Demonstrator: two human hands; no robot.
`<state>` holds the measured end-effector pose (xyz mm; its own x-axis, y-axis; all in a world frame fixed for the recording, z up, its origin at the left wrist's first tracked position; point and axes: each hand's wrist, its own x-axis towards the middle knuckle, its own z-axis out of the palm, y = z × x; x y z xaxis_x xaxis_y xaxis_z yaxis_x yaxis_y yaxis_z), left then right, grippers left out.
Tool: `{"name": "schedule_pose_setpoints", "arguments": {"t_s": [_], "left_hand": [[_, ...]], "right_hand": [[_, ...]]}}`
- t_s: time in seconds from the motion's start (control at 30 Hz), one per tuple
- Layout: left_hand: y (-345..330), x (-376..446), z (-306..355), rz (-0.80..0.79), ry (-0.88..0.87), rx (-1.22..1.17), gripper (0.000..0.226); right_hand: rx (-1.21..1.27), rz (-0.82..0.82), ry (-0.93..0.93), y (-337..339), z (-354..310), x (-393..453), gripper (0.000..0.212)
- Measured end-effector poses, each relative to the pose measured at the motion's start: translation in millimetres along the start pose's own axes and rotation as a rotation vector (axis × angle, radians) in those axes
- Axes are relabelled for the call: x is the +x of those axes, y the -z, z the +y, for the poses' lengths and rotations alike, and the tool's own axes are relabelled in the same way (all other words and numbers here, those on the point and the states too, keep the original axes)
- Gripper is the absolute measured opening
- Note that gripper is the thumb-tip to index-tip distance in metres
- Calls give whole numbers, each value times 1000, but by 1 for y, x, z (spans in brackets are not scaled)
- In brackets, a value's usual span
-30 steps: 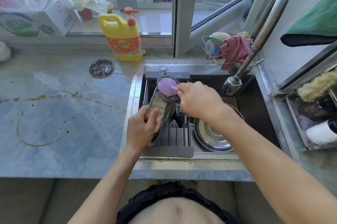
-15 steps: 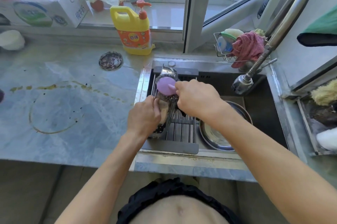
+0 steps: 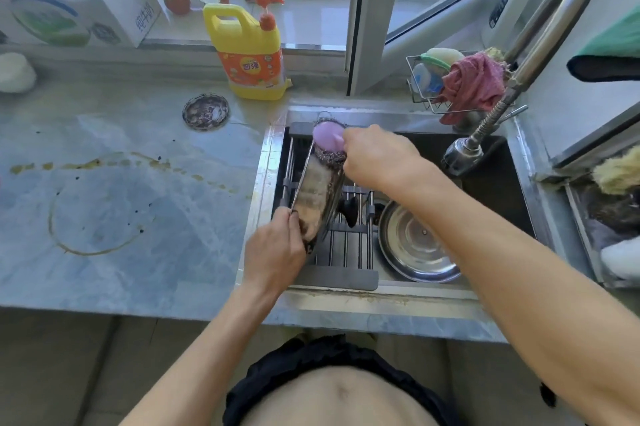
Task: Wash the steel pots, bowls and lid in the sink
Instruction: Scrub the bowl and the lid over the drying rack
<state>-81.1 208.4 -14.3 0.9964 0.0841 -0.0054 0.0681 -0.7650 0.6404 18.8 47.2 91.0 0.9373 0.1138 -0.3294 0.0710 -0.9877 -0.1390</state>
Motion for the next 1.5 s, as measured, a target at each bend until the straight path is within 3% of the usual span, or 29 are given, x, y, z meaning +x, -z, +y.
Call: {"name": "schedule_pose_setpoints", "arguments": {"t_s": [0.17,0.27,0.37,0.5,0.53,0.6,0.7,0.87,1.0,1.1,1.2,1.3,1.37,1.43,1.5], "left_hand": [[-8,61,23,44,67,-8,22],[-9,24,-2,65,-8,-31,29],[2,4,-13,18,-63,-46,29],[-2,65,27,24,38,-12,25],[-6,70,29,43,30,12,25],[-10,56,15,129,-81,96,32],[-5,13,-9,130,-237,167,32],[-5,62,24,148,-153,230,31],[-5,33,-17,184,-269,238,32],[6,13,-48,143,-243,244,35],[16,55,-4,148,-136,192,35],[6,73,10,128,-23,183,31],[-1,46,-10,167,-135,185,39],[-3,16,-31,91,-189,217,41],[-3,24,-29,70,-231,254,43]], "right_hand": [[3,5,114,-8,-19,-24,31],[3,-9,46,4,-19,3,31],[18,-33,4,10,-16,7,12],[-37,-6,54,0,-27,-14,12],[-39,11,52,-3,-28,-12,20],[-12,18,4,-1,-26,-1,28],[17,-8,-76,5,-16,8,33],[-4,-23,31,-7,-24,-22,26],[34,8,-12,-2,-31,3,34],[90,-38,-15,5,-28,9,27],[25,-61,46,1,-36,-7,9],[-33,-22,74,0,-46,-7,9],[-37,-14,60,4,-47,4,10],[-28,-31,22,9,-43,10,20],[-38,-44,5,8,-37,6,18]]}}
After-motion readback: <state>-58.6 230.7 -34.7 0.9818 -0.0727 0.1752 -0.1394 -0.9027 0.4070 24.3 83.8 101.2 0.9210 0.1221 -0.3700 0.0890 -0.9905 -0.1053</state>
